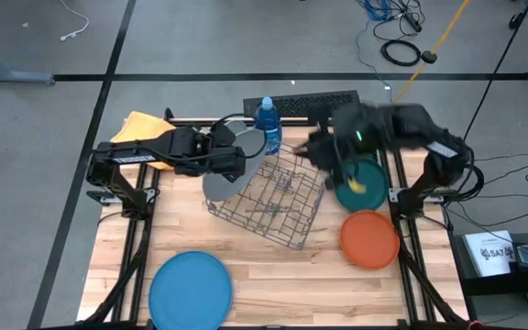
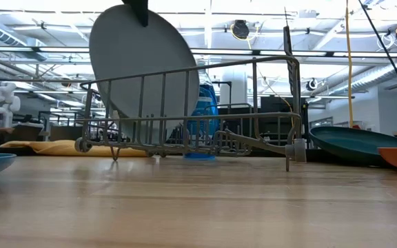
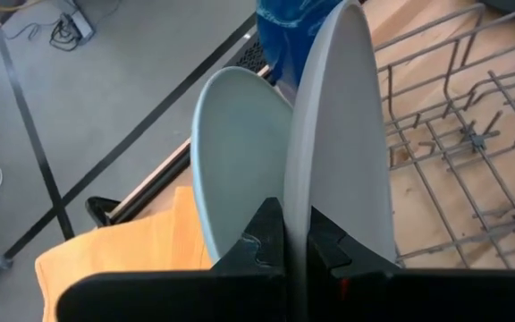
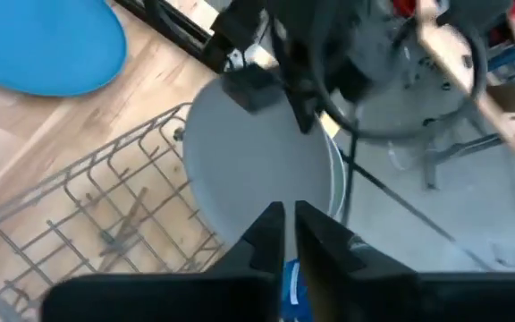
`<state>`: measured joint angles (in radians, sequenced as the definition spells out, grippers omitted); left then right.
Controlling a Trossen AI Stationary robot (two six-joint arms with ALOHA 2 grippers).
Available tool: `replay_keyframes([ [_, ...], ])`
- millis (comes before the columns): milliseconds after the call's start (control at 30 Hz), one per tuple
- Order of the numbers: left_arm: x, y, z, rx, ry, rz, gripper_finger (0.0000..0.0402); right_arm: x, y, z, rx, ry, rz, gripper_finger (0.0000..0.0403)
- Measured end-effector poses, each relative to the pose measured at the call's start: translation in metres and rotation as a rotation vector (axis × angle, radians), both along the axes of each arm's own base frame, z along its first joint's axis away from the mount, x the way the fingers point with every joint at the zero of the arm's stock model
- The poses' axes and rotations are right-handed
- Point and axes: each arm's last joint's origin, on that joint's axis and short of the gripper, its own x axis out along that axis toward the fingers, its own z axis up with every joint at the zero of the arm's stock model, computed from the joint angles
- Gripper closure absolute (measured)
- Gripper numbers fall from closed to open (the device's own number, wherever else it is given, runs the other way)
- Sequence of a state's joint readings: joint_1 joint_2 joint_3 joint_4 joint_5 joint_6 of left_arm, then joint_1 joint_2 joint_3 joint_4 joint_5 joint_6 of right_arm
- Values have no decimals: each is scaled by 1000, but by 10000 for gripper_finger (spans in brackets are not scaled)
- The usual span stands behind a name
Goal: Sort dishes
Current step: Put the gray plate into the dish rack
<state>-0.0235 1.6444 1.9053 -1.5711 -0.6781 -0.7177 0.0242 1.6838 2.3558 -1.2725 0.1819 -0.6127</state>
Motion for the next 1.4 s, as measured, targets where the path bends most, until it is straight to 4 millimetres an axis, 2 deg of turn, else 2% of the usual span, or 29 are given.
replay_keyframes([
  [167, -9, -6, 8, 22, -34, -13, 402, 5, -63, -3, 106, -44, 26, 300],
  [267, -15, -8, 13, 53, -58, -10, 402, 15, -101, -14, 162, -63, 41, 258],
  [433, -21, -12, 19, 66, -93, -5, 402, 49, -154, -57, 268, 5, 64, 220],
  [600, -21, -13, 19, 77, -95, -6, 402, 83, -190, -97, 276, 33, 59, 221],
  [733, -21, -12, 19, 79, -95, -6, 402, 96, -197, -112, 336, 16, 147, 235],
  [933, -21, -12, 20, 101, -95, -1, 402, 105, -193, -113, 287, -12, 195, 270],
  [1033, -21, -12, 20, 109, -93, 0, 402, 109, -189, -112, 248, -23, 228, 304],
  [1167, -21, -12, 20, 108, -88, -9, 401, 111, -186, -112, 217, -26, 238, 380],
  [1200, -21, -12, 20, 113, -82, -18, 399, 110, -186, -112, 213, -25, 232, 387],
  [1400, -22, -13, 21, 124, -58, -59, 367, 109, -186, -112, 180, 0, 212, 396],
])
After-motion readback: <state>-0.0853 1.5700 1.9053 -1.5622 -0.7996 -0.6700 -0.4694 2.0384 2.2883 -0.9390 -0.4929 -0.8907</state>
